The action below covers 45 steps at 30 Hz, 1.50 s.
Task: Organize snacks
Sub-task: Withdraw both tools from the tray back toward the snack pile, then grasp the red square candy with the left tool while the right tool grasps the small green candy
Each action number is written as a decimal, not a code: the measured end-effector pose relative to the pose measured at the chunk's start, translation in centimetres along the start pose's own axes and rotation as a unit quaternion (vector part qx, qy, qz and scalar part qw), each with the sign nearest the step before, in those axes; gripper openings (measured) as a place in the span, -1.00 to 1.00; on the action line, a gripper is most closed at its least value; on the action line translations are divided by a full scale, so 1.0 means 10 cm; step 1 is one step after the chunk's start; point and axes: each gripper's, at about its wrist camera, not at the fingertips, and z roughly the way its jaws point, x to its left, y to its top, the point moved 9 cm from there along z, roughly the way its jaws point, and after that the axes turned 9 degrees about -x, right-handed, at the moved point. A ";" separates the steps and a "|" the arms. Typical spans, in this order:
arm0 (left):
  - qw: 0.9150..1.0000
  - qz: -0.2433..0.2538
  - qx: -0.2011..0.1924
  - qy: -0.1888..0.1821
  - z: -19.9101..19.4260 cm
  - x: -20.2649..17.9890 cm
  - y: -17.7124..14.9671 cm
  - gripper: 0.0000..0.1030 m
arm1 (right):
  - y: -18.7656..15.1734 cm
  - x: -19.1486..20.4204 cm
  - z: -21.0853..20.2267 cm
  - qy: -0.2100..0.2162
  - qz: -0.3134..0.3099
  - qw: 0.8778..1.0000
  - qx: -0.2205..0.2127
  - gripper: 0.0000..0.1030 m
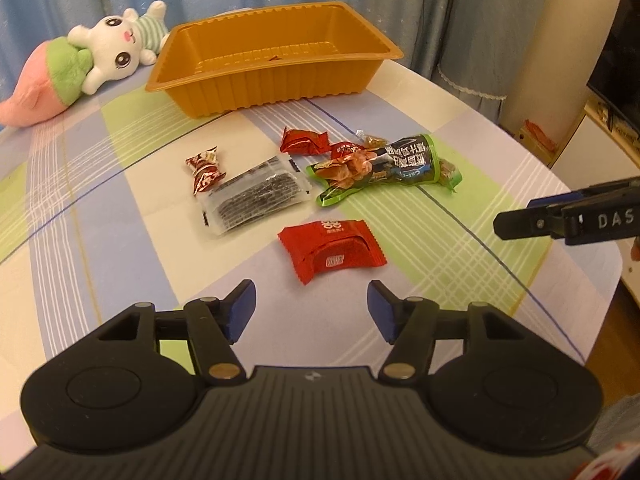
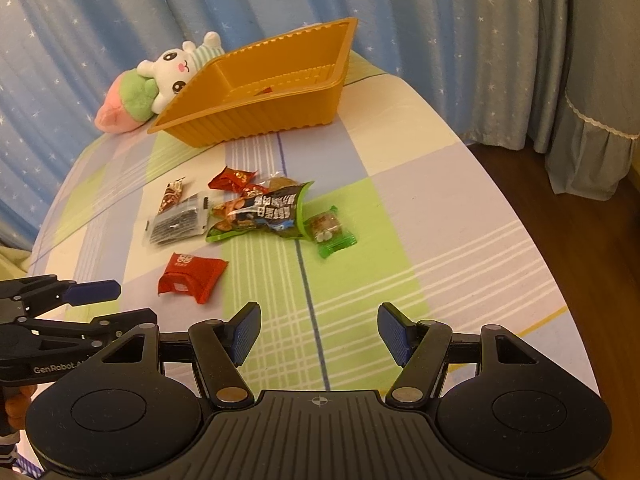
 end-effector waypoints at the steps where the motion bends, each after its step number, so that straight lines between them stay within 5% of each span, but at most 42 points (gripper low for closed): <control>1: 1.000 0.004 0.002 0.001 0.03 0.00 0.00 0.20 | 0.01 -0.01 0.01 0.000 0.001 1.000 0.000 0.26; 27: 0.998 0.057 0.014 0.008 0.55 -0.18 0.22 0.25 | 0.13 -0.33 0.13 -0.011 0.027 1.000 0.009 0.26; 35: 0.999 0.034 0.029 -0.010 0.55 -0.22 0.18 -0.40 | 0.15 -0.33 0.18 -0.005 0.025 1.000 0.011 0.26; 45: 0.999 -0.021 0.028 -0.009 0.44 -0.14 0.17 -0.52 | 0.21 -0.26 0.26 0.016 -0.012 1.000 0.009 0.26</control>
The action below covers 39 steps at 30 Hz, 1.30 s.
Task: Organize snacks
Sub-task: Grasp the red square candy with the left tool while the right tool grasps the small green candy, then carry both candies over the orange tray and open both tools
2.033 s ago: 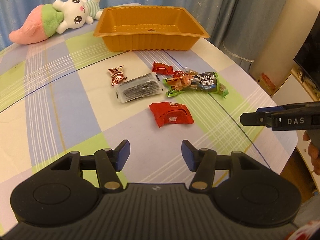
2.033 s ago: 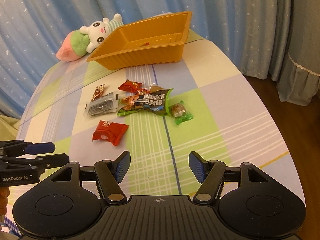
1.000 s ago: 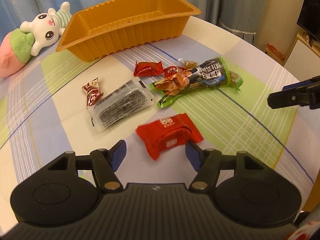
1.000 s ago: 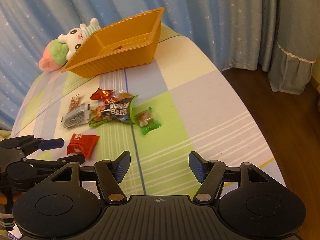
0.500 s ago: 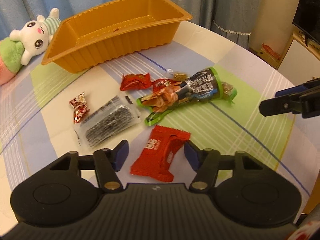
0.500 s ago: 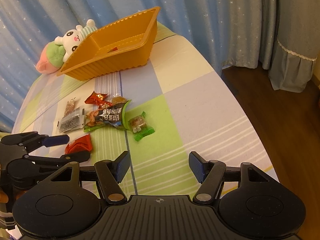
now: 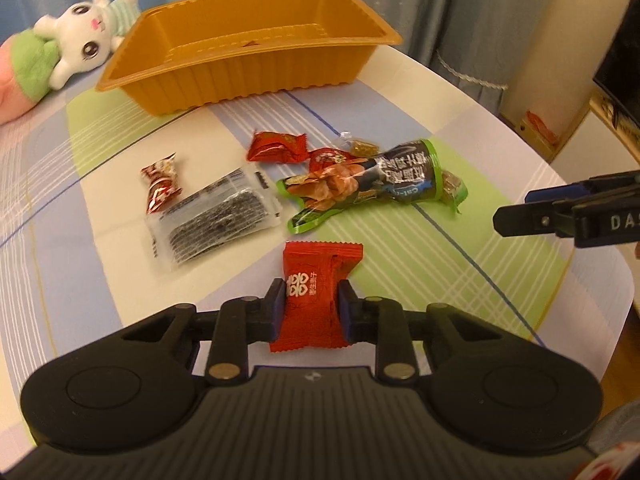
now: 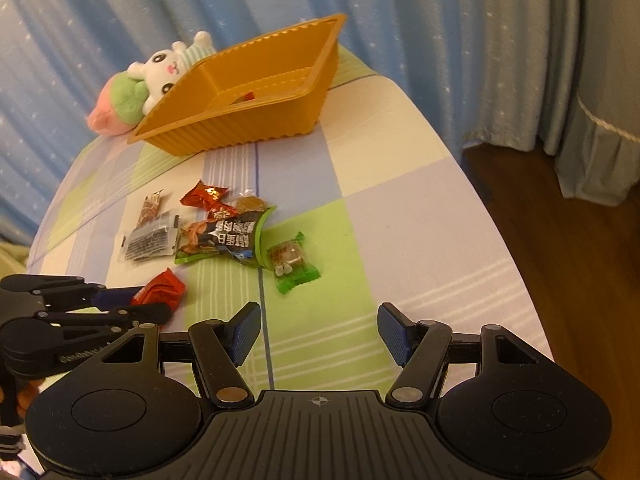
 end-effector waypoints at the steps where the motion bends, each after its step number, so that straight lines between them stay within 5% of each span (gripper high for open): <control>1: 1.000 -0.009 -0.001 0.002 -0.03 0.03 0.00 -0.52 | 0.01 0.01 0.02 0.002 -0.007 1.000 -0.001 0.26; 15: 0.991 -0.108 -0.017 0.070 -0.45 0.56 -0.17 -0.52 | 0.11 0.19 0.37 0.015 -0.125 0.992 -0.009 0.22; 19: 0.988 -0.124 -0.018 0.086 -0.53 0.65 -0.22 -0.52 | 0.12 0.21 0.49 0.015 -0.144 0.990 -0.005 -0.05; 39: 0.979 -0.159 -0.030 0.125 -0.77 0.85 -0.32 -0.52 | 0.16 0.29 0.63 0.006 -0.222 0.975 -0.011 -0.47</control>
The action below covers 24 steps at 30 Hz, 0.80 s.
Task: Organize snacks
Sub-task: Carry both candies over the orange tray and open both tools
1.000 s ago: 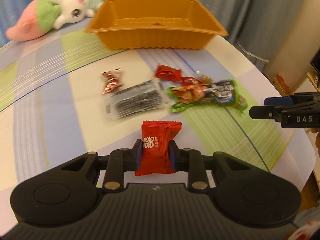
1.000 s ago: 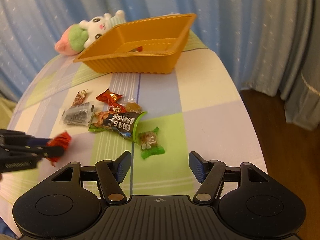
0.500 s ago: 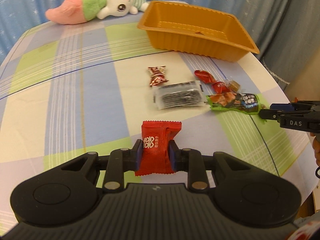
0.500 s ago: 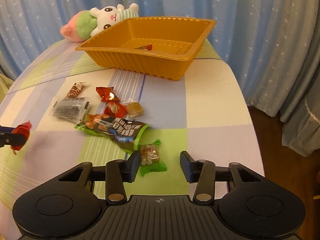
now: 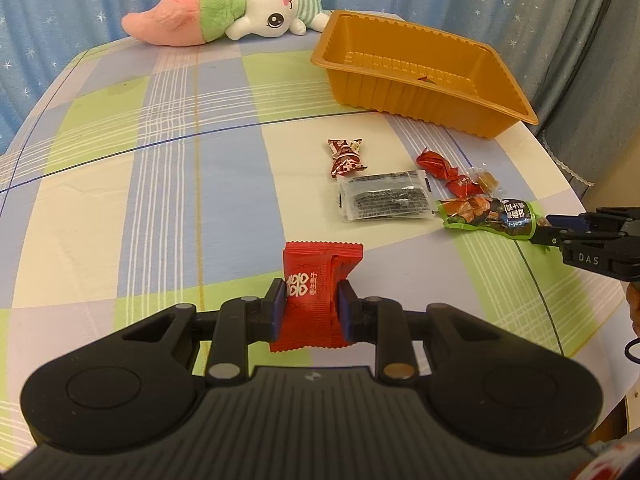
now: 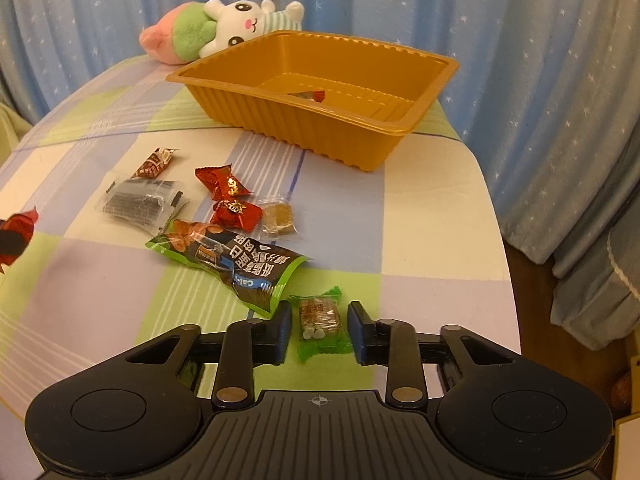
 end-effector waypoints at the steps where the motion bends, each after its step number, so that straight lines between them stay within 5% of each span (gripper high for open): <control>1: 1.000 -0.001 -0.001 0.001 -0.01 0.01 0.00 -0.52 | 0.00 0.00 0.00 -0.001 -0.004 1.000 0.000 -0.53; 14: 1.000 0.002 -0.017 0.004 -0.07 0.05 0.11 -0.52 | 0.04 -0.02 -0.11 0.011 0.021 1.000 -0.003 -0.56; 24: 0.999 0.018 -0.042 -0.008 -0.05 -0.03 0.41 -0.52 | 0.42 -0.14 -0.36 0.029 0.081 0.995 -0.044 -0.57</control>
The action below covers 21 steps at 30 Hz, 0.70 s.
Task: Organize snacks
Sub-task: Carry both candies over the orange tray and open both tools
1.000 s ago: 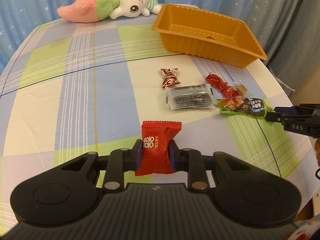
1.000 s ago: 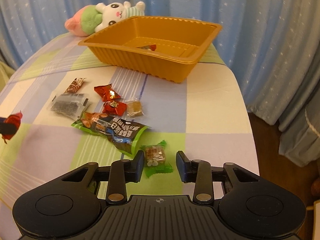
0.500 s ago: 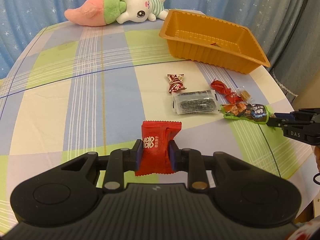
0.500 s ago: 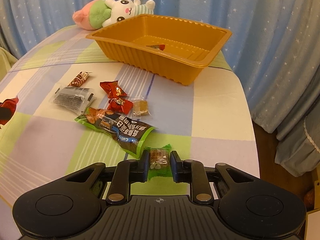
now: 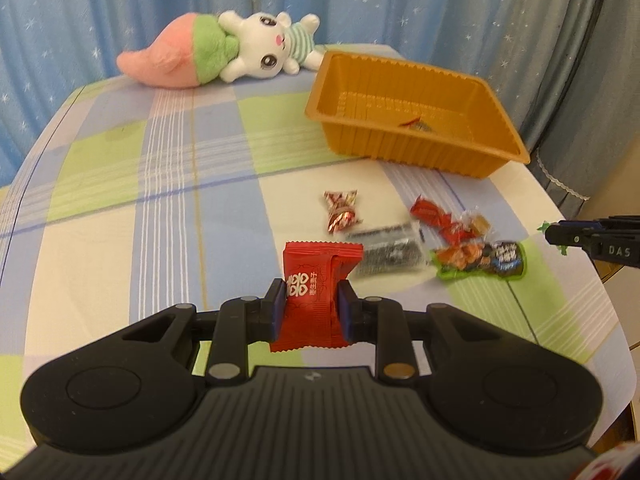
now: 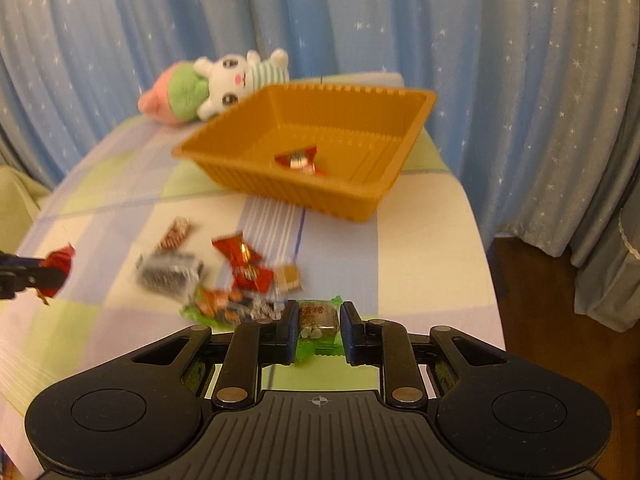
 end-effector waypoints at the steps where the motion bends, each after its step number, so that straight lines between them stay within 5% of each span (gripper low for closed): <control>1: 1.000 0.002 -0.003 -0.002 0.01 -0.01 0.05 -0.52 | 0.05 0.00 -0.01 0.003 0.004 1.000 -0.005 -0.57; 21: 0.994 0.074 -0.058 -0.055 0.83 -0.48 1.31 -0.52 | 1.18 -0.27 0.40 0.017 0.040 0.996 -0.080 -0.57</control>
